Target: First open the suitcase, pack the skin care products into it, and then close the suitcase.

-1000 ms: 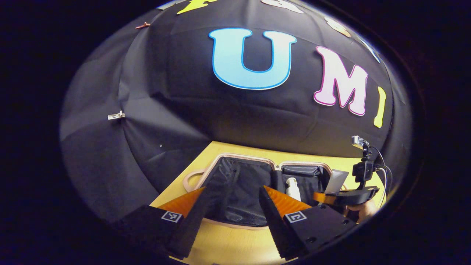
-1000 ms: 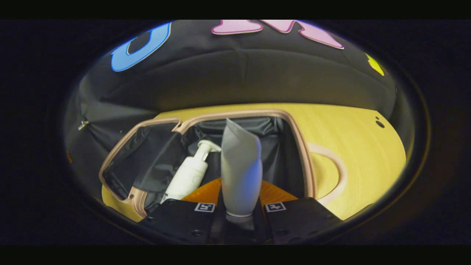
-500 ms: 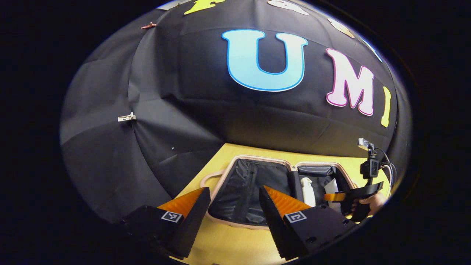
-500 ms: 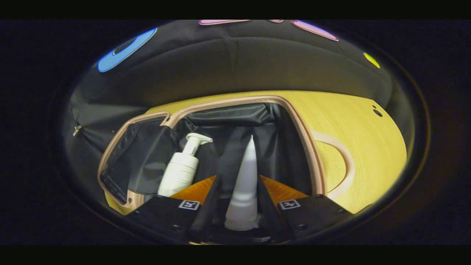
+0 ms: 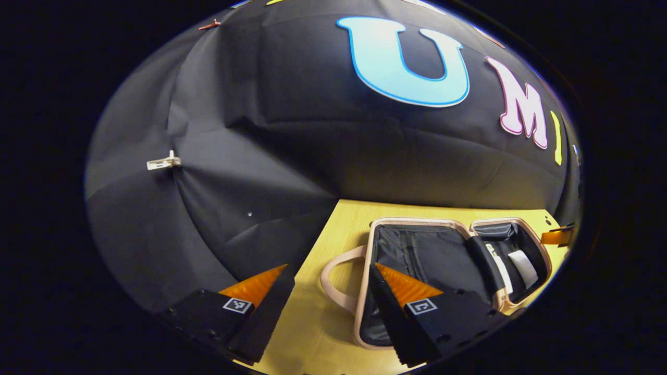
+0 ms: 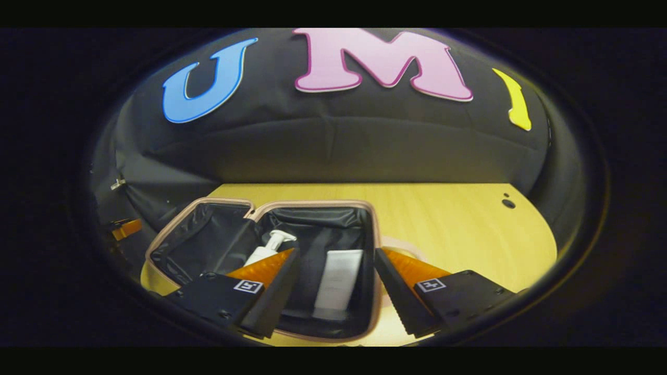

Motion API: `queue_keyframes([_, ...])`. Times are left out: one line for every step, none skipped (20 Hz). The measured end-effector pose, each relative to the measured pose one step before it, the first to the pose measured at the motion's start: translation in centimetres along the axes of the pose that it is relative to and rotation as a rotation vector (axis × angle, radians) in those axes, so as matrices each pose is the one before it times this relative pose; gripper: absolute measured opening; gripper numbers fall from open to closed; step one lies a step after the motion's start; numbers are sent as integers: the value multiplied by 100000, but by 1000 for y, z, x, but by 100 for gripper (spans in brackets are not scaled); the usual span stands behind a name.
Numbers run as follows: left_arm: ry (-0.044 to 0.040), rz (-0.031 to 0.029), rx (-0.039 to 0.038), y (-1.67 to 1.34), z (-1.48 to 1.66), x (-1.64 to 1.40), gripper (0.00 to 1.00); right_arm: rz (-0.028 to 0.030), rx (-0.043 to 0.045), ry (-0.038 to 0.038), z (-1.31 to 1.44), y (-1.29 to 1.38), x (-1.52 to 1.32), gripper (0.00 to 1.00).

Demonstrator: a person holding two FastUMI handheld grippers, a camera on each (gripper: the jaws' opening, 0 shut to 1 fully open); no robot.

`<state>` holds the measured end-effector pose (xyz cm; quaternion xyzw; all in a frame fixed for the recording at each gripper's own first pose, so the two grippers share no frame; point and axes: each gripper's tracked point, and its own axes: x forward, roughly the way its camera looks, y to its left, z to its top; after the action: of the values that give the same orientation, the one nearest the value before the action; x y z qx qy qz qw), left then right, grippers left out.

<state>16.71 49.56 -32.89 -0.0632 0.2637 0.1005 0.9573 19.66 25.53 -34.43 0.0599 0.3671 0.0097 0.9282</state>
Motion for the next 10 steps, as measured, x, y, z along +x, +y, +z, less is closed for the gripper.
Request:
queue_keyframes([2229, -718, -2038, 516, -481, 1268, 92, -330, -3481, -2843, 649, -761, -969, 92])
queue_keyframes([1953, -1238, -2243, 347, -335, 1411, 92, 389, -3237, -2562, 408, -627, -1058, 94])
queue_keyframes([2303, -343, -1632, 526, -504, 1231, 92, -367, -2920, -1416, 216, -710, -1082, 94])
queue_keyframes([2597, 110, -440, 650, -404, 1269, 92, 5, -2510, -1408, 4, -678, -1268, 95])
queue_keyframes([3124, -20, 331, 543, -566, 1101, 92, 69, -2334, -983, 11, -540, -1004, 96])
queue_keyframes([3232, 39, 718, 496, -539, 781, 92, -795, -1962, -627, -85, -717, -1226, 97])
queue_keyframes([3600, -35, 965, 299, -673, 749, 92, -1089, -2030, -1003, -49, -677, -968, 97])
queue_keyframes([3556, -536, 1220, 266, -616, 599, 93, -1295, -1224, -811, -20, -620, -1123, 97])
queue_keyframes([2814, 484, 1226, 390, -427, 414, 92, -1230, 193, -2103, 262, -493, -845, 100])
queue_keyframes([2575, -547, 1541, 144, -351, 567, 92, -976, 908, -2018, 118, -240, -968, 98])
